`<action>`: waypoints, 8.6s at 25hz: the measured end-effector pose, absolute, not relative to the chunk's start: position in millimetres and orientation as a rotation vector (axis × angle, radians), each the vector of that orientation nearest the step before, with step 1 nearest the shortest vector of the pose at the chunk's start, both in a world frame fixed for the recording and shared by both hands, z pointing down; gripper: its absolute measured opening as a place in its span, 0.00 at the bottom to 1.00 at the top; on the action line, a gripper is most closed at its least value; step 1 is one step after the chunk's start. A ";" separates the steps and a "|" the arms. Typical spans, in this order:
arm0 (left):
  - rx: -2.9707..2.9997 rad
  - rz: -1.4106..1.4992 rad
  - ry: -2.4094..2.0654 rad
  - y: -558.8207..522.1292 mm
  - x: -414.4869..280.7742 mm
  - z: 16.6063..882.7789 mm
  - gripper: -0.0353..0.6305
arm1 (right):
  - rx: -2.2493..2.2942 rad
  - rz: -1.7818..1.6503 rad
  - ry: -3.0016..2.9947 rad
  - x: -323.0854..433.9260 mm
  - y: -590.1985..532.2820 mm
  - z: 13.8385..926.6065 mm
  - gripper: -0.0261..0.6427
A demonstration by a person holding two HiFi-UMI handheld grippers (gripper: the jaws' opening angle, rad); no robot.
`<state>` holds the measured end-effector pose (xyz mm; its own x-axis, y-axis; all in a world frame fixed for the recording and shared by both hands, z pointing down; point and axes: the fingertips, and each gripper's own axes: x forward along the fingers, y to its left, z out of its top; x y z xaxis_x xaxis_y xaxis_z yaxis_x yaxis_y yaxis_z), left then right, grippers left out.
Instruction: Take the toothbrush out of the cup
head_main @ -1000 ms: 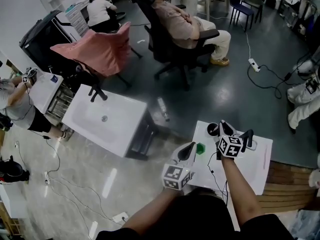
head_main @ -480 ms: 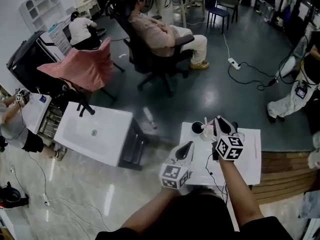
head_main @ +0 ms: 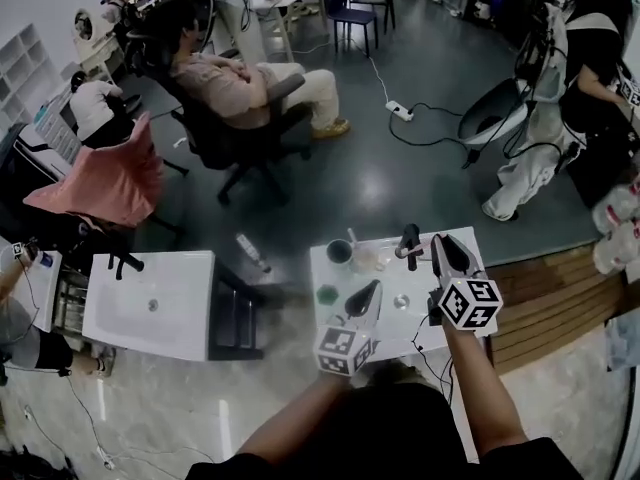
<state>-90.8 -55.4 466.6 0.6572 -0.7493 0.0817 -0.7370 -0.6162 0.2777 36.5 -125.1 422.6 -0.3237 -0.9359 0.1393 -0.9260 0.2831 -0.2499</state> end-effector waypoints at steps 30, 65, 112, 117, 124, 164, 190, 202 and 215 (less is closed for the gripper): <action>2.589 0.120 -0.958 -104.4 143.0 530.2 0.06 | -2.232 -0.845 2.535 325.5 -134.7 614.0 0.11; 2.464 0.151 -1.126 -128.8 181.6 567.7 0.06 | -2.048 -1.052 2.841 333.3 -214.4 695.4 0.12; 2.397 0.231 -1.201 -134.2 191.2 594.7 0.06 | -1.946 -1.393 2.871 321.6 -243.2 802.9 0.13; 2.399 0.215 -1.208 -132.5 189.5 590.6 0.06 | -1.946 -1.381 2.855 322.8 -242.6 795.2 0.15; 2.418 0.198 -1.190 -131.6 187.8 587.8 0.06 | -1.889 -1.309 2.846 318.8 -240.9 768.4 0.14; 2.393 -0.123 -1.434 -73.6 -148.1 465.6 0.06 | -1.579 -0.749 3.013 -37.7 -139.6 531.7 0.04; 2.209 -0.066 -1.580 -95.9 -225.5 523.5 0.06 | -1.525 -0.860 3.235 -126.1 -255.0 672.9 0.18; 2.194 -0.036 -1.558 -90.9 -214.2 536.1 0.06 | -1.438 -0.859 3.257 -144.2 -266.5 674.4 0.16; 2.223 -0.058 -1.562 -84.7 -207.9 521.6 0.06 | -1.438 -0.707 3.182 -136.7 -255.1 614.3 0.11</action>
<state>-207.9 -84.7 521.6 0.3675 -0.9076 0.2032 -0.8900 -0.2798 0.3601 -136.7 -255.1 614.3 -0.6010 -0.6085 0.5182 -0.7706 0.6131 -0.1739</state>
